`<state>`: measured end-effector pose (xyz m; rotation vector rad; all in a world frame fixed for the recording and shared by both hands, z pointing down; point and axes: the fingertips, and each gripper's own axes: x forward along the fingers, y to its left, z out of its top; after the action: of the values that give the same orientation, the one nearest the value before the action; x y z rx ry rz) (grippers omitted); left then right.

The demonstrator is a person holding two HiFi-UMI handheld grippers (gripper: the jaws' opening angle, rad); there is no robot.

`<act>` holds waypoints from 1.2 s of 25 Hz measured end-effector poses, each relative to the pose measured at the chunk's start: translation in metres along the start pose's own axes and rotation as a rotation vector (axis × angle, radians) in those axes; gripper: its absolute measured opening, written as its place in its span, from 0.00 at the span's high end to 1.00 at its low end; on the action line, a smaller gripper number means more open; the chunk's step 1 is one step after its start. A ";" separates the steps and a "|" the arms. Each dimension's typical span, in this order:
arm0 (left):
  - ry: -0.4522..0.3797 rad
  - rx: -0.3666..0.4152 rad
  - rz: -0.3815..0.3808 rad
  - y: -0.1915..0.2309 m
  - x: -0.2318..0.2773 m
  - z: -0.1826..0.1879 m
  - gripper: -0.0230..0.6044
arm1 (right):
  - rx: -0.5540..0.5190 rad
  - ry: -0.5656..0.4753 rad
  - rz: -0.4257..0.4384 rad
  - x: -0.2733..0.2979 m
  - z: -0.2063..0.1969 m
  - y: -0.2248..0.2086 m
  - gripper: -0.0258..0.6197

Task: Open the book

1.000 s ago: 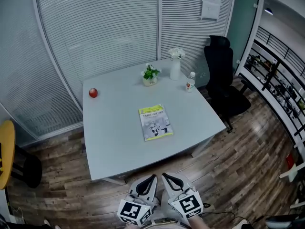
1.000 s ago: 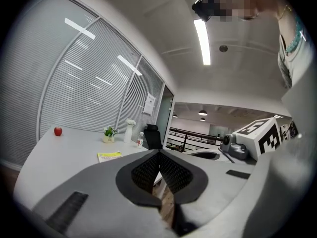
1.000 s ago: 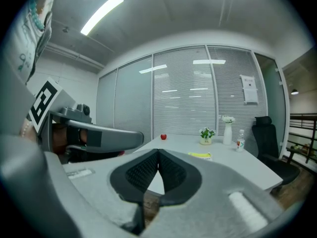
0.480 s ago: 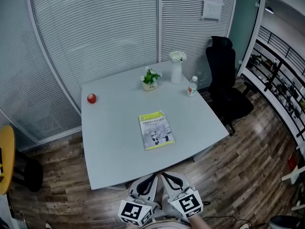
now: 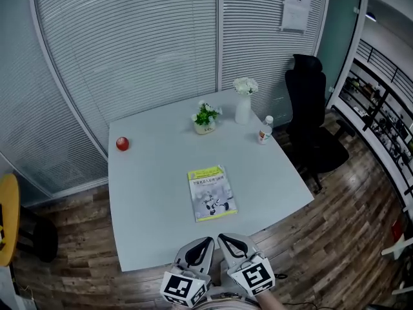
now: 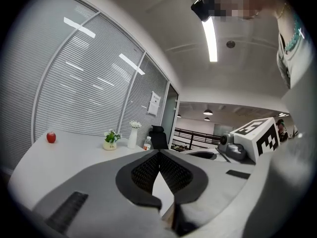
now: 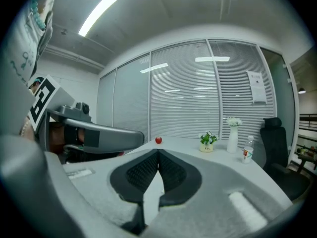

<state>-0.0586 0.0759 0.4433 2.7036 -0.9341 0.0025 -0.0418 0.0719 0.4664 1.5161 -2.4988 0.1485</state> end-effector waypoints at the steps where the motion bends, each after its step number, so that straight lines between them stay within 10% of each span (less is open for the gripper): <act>1: 0.002 -0.005 0.003 0.003 0.006 0.001 0.97 | 0.003 0.002 0.002 0.003 0.000 -0.006 0.96; 30: -0.076 -0.011 0.246 0.052 0.136 0.024 0.97 | -0.035 -0.017 0.232 0.069 0.014 -0.129 0.96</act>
<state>0.0154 -0.0518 0.4461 2.5771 -1.2792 -0.0552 0.0399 -0.0507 0.4661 1.2158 -2.6690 0.1277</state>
